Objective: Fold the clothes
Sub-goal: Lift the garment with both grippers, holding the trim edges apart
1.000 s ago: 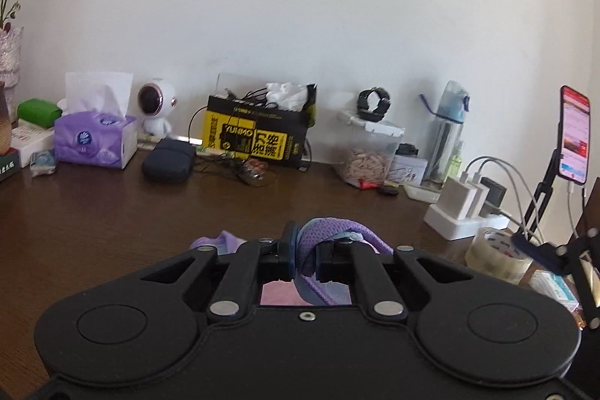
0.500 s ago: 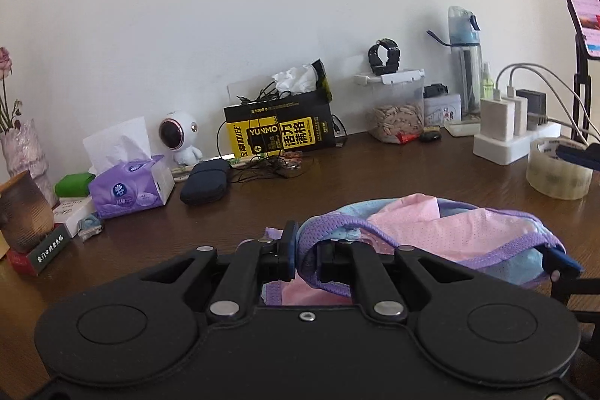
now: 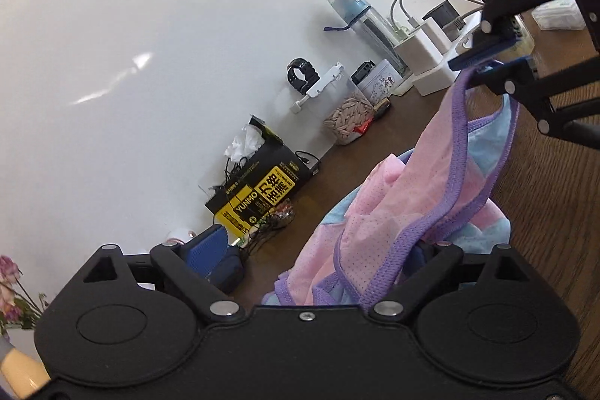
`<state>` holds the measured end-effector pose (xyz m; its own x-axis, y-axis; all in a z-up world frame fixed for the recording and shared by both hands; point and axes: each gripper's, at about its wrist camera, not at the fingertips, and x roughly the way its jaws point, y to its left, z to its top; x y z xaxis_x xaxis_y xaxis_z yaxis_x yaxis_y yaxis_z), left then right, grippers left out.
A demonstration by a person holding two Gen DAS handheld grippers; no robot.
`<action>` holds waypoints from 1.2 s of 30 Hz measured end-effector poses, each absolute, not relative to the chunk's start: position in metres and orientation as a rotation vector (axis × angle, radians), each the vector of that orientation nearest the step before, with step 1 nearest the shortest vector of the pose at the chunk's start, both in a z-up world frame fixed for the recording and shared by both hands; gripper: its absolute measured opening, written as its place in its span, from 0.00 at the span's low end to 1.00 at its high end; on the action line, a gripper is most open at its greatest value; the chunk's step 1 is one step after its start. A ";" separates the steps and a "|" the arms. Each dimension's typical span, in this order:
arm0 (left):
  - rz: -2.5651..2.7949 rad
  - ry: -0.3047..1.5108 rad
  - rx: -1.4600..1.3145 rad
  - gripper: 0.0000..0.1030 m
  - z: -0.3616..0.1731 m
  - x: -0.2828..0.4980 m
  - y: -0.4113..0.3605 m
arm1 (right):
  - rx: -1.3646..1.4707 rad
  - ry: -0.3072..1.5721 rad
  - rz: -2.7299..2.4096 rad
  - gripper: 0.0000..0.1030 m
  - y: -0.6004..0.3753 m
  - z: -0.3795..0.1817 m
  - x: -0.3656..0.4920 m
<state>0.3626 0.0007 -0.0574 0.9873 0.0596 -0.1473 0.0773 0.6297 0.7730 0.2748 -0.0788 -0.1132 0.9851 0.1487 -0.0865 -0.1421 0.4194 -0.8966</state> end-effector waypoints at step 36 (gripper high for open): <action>-0.017 0.339 0.783 0.09 -0.048 0.385 0.013 | -1.137 0.077 0.238 0.10 -0.075 -0.120 0.329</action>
